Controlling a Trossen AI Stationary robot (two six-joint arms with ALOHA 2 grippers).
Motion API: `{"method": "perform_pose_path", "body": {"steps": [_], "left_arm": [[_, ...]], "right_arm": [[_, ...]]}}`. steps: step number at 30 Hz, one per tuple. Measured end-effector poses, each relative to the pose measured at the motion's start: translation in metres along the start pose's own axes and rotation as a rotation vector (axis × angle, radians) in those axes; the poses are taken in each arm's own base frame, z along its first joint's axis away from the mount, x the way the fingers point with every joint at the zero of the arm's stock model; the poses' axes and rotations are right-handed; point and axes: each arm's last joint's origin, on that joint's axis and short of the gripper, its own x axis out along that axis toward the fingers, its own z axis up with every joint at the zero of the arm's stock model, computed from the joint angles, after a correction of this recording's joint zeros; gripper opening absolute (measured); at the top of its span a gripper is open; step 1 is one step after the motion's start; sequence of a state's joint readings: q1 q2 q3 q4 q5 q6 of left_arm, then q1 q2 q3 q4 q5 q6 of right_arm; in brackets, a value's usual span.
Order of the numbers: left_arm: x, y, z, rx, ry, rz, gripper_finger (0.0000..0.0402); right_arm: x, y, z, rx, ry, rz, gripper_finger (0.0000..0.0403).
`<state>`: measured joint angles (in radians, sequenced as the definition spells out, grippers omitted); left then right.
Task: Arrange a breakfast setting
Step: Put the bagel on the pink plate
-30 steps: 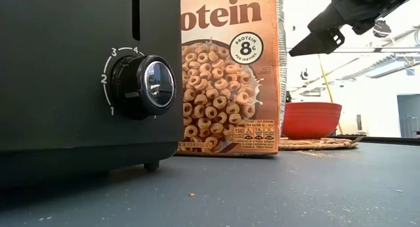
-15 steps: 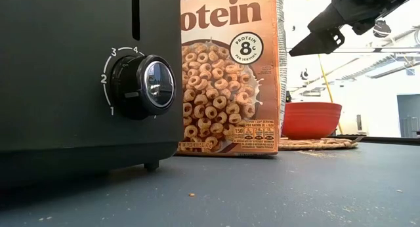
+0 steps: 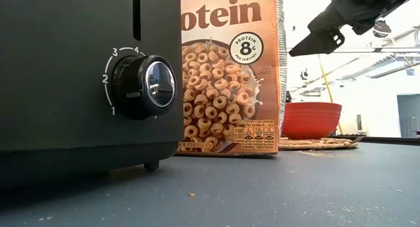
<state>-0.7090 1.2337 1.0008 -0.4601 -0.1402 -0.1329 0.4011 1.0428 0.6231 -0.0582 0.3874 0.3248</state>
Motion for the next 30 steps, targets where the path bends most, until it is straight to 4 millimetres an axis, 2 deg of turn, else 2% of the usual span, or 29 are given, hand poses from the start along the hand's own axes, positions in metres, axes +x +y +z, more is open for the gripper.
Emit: {"method": "perform_pose_path", "body": {"steps": [8, 18, 30], "left_arm": [[-0.02, 0.003, 0.005, -0.01, -0.075, 0.023, 0.0069], [-0.061, 0.019, 0.009, -0.053, -0.215, 0.074, 0.0069], [-0.113, 0.046, 0.021, -0.054, -0.518, 0.186, 0.0069]], "right_arm": [[0.0, 0.0, 0.0, 0.0, 0.0, 0.0, 0.0396], [0.0, 0.0, 0.0, 0.0, 0.0, 0.0, 0.0396], [0.0, 0.0, 0.0, 0.0, 0.0, 0.0, 0.0396]]}}
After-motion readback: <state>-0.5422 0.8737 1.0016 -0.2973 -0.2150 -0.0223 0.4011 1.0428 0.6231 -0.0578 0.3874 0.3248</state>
